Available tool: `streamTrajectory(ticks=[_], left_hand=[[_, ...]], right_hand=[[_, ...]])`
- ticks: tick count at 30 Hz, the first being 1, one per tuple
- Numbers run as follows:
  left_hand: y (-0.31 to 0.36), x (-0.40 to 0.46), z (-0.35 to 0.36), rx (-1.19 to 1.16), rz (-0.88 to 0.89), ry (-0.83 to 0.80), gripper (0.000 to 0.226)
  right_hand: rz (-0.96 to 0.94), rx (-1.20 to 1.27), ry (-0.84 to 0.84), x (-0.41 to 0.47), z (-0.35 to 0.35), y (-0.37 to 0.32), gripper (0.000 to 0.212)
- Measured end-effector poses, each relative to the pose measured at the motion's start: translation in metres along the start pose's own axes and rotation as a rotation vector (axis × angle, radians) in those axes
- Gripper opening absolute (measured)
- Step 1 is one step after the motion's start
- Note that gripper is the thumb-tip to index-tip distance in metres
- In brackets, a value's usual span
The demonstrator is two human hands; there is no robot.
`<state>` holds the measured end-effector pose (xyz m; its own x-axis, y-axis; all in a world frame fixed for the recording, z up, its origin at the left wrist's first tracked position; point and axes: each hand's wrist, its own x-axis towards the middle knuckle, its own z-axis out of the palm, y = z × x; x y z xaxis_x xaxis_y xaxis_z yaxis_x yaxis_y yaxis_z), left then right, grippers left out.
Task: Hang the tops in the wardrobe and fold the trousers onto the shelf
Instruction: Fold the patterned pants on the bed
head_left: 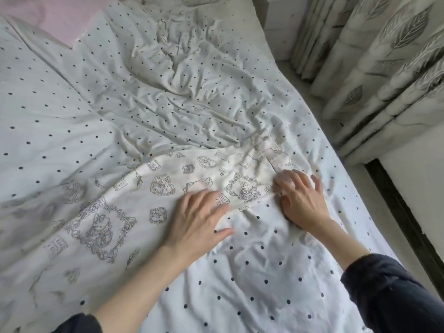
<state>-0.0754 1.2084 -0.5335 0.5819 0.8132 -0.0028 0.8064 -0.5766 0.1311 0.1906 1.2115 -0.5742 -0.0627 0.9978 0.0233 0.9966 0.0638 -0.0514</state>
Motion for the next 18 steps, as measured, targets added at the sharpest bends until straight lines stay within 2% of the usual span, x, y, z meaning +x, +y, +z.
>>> streamTrajectory(ticks=[2, 5, 6, 8, 10, 15, 18], left_hand=[[0.003, 0.001, 0.005, 0.031, 0.009, -0.019, 0.042], [0.01, 0.001, 0.006, 0.059, 0.019, 0.009, 0.04], [0.013, 0.001, 0.004, 0.047, 0.018, 0.021, 0.043], [0.019, -0.003, -0.003, -0.027, 0.019, 0.064, 0.038], [0.028, -0.011, -0.01, -0.129, 0.03, 0.075, 0.032], [0.053, -0.045, -0.016, -0.348, 0.03, 0.015, 0.043], [0.066, -0.056, -0.023, -0.421, 0.047, 0.028, 0.038]], right_hand=[[-0.026, -0.056, -0.024, 0.005, -0.003, 0.005, 0.034], [-0.04, -0.096, 0.093, 0.004, -0.014, 0.007, 0.017], [-0.026, -0.084, 0.12, 0.0, -0.02, 0.004, 0.021], [-0.029, -0.074, 0.163, -0.013, -0.033, 0.003, 0.029], [-0.067, -0.105, 0.226, -0.032, -0.045, 0.011, 0.014], [-0.143, -0.143, 0.274, -0.091, -0.066, 0.031, 0.028], [-0.106, -0.126, 0.322, -0.116, -0.072, 0.031, 0.028]])
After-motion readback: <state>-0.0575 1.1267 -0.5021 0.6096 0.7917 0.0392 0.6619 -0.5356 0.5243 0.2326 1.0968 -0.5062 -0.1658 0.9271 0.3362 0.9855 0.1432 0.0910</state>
